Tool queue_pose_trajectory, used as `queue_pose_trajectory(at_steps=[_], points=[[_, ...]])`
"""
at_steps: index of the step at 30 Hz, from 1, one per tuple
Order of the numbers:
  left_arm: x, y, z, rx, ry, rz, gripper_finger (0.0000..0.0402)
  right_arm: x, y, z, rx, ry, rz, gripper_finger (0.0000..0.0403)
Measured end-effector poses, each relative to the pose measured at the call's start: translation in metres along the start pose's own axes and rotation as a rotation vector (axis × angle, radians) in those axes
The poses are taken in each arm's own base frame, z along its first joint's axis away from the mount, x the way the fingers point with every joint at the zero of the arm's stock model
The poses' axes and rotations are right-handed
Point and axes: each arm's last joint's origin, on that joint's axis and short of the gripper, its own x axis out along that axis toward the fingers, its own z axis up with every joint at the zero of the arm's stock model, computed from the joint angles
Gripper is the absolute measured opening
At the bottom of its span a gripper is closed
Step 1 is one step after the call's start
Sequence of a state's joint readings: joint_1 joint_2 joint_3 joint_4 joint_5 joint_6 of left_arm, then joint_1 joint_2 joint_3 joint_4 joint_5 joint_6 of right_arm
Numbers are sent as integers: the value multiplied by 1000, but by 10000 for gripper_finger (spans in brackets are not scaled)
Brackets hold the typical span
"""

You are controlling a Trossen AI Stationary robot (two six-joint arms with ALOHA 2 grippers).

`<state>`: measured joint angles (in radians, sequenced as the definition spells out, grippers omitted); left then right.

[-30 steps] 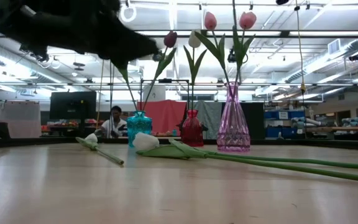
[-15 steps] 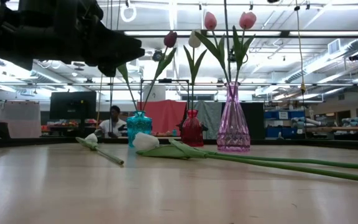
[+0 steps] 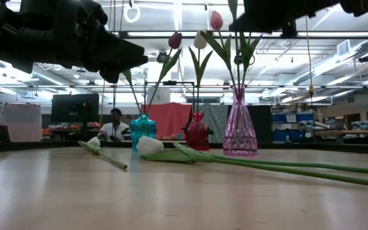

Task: Sort flowers into vase by color
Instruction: Put the pink tulip into the violet vase

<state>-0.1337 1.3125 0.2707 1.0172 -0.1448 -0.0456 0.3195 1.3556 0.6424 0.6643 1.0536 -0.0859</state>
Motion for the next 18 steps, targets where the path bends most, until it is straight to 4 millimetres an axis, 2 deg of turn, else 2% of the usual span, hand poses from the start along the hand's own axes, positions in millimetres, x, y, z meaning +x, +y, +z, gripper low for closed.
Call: queue_pose_trajectory(at_steps=[3, 11, 14, 18], points=[[0, 0, 0, -15, 0, 0, 163, 1, -1, -10, 21, 50, 26, 52], [0, -1, 0, -26, 0, -11, 163, 4, -3, -25, 60, 177, 133, 162], [-1, -3, 1, -32, 3, -34, 163, 2, -6, -20, 88, 260, 166, 185], [-7, -5, 7, -20, 5, -36, 163, -2, -11, -10, 106, 386, 190, 195]])
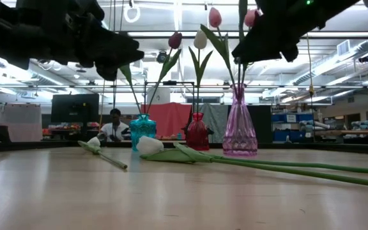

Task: Sort flowers into vase by color
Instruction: Put the pink tulip into the violet vase, then put the right white tulip into the red vase

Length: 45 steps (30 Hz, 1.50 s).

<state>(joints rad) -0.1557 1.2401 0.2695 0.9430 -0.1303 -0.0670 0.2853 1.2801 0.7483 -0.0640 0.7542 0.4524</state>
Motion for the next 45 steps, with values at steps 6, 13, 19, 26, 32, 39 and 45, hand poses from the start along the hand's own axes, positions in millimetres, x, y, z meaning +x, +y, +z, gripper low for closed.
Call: queue_pose_trajectory(at_steps=[6, 13, 19, 26, 32, 39, 45], points=[[-16, 4, 13, 12, 26, 100, 163, -10, 0, 7, -31, 107, -16, 192], [-41, 9, 26, 38, 68, 201, 163, -20, 0, 16, -21, 169, -40, 192], [-57, 11, 32, 69, 77, 220, 163, -25, -1, 16, 28, 273, 0, 192], [-66, 12, 38, 108, 49, 223, 163, -25, 6, 9, 106, 398, 79, 192], [-66, 11, 35, 108, 79, 219, 163, -23, 25, -8, 112, 455, 93, 192], [-75, 4, 44, 142, 4, 185, 163, -13, 52, -25, 123, 443, 146, 192], [-81, 5, 46, 168, -1, 237, 163, 0, 67, -39, 133, 473, 188, 180]])
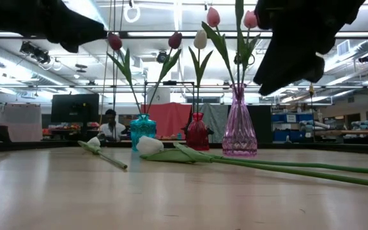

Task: Sort flowers into vase by color
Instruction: Put the right white tulip into the red vase

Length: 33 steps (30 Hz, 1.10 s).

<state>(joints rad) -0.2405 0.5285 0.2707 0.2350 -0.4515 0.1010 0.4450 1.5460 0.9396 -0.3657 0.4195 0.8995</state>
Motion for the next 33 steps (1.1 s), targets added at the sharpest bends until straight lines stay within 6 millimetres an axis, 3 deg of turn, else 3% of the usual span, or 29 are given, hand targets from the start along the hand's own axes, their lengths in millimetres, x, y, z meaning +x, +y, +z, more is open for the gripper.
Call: queue_pose_trajectory(at_steps=[13, 25, 33], points=[[1, -4, -32, -95, 30, -6, 163, 26, 29, -2, -50, 40, -4, 158], [0, -4, -31, -103, 15, -15, 163, 34, 34, -2, -74, 10, 20, 158], [0, -4, -32, -101, 23, -15, 163, 44, 40, -5, -118, -98, -16, 158]])
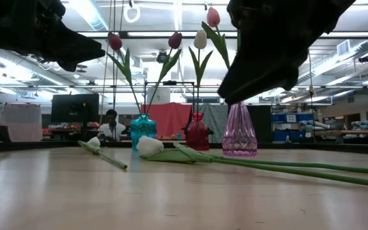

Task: Sort flowers into vase by color
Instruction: Put the right white tulip into the red vase

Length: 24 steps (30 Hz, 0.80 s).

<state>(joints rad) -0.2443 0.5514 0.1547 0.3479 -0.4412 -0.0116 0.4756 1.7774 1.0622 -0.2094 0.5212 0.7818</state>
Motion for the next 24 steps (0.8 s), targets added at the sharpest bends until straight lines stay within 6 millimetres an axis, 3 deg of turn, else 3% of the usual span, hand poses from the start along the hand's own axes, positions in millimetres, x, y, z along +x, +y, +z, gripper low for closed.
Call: queue_pose_trajectory(at_steps=[11, 18, 24], points=[[0, 0, -1, -15, 13, 0, 163, 52, 5, -34, -71, 49, -7, 158], [0, 0, -2, -29, 15, 0, 163, 62, 2, -40, -104, 2, -82, 151], [0, 0, -2, -40, 16, 1, 163, 63, 0, -40, -89, -12, -118, 78]])
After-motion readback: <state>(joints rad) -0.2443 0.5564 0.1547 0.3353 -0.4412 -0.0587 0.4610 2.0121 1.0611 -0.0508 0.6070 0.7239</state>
